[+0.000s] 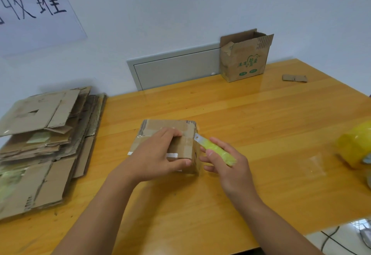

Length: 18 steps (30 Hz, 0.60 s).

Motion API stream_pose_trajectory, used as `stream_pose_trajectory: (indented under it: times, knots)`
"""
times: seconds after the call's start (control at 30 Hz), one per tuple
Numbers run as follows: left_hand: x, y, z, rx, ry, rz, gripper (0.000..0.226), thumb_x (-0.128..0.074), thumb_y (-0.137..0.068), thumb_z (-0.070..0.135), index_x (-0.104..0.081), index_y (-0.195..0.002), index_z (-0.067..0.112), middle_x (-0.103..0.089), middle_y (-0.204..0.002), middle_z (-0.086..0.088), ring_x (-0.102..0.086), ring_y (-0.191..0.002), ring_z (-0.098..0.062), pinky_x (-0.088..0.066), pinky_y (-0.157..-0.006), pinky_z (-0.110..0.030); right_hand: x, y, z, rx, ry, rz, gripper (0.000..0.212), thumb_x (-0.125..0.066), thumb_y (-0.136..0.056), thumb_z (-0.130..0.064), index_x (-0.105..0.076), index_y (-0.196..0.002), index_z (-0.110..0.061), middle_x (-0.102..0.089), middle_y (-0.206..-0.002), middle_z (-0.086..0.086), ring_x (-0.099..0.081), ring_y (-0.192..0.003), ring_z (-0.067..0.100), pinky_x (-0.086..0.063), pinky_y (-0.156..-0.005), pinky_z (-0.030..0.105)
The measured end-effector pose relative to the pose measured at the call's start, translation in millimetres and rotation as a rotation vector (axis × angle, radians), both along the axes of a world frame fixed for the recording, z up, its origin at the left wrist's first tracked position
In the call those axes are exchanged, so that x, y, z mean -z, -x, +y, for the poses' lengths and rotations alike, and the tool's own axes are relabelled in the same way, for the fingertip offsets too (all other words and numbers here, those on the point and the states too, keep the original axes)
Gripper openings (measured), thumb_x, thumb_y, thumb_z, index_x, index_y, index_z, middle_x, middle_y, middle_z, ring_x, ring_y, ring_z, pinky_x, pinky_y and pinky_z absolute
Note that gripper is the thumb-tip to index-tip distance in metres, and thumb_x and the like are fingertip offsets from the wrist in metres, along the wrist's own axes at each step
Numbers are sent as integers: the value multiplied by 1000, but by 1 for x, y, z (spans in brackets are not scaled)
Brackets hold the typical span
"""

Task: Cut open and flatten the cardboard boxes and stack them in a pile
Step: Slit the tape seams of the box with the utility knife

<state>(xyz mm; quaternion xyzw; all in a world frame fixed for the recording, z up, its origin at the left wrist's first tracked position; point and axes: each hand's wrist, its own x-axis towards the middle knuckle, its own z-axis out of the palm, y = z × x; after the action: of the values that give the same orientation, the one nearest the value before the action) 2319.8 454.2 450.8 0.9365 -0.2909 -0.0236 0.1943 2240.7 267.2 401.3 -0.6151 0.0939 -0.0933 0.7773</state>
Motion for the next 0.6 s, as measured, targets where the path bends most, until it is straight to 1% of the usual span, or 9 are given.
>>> stream_pose_trajectory:
  times: [0.07,0.2,0.3,0.5,0.57,0.6]
  knots:
    - [-2,-2,2,15,-4,26,73,-67,-80,61,-40,-140,29,-41,-137,17,-42,-122,-2,-37,-96,-21,1,0,-1,7,4,-7,32,-65,-94,-18,-63,-126,-23,-77,-98,-2,-74,-88,15,-59,-70,26]
    - [-2,-2,2,-13,29,28,75,-71,-80,58,-40,-141,27,-43,-137,16,-43,-123,-4,-37,-95,-19,4,0,1,8,28,-17,34,-65,-95,-19,-63,-128,-24,-77,-98,-8,-75,-87,16,-59,-70,25]
    - [-1,0,-1,-42,34,16,71,-71,-83,52,-40,-141,26,-46,-135,13,-46,-117,-6,-40,-93,-23,7,-2,3,0,52,-25,36,-64,-95,-19,-61,-130,-22,-77,-97,-7,-74,-87,15,-59,-70,25]
    - [0,1,-4,-63,38,15,69,-70,-83,52,-40,-140,25,-47,-134,12,-46,-114,-6,-40,-91,-23,13,-4,6,0,109,-62,36,-66,-93,-15,-61,-128,-20,-74,-97,-7,-74,-88,13,-57,-67,23]
    - [0,1,-4,-67,37,22,69,-70,-83,52,-40,-140,26,-47,-134,12,-45,-112,-5,-39,-89,-22,16,-4,7,0,133,-80,35,-66,-93,-15,-61,-127,-23,-73,-101,-6,-73,-89,13,-57,-67,23]
    - [0,0,-4,-67,35,22,70,-70,-83,52,-40,-140,25,-47,-134,11,-45,-112,-6,-39,-88,-22,17,-5,7,-2,158,-92,34,-67,-93,-17,-61,-125,-29,-73,-104,-4,-73,-92,12,-57,-68,24]
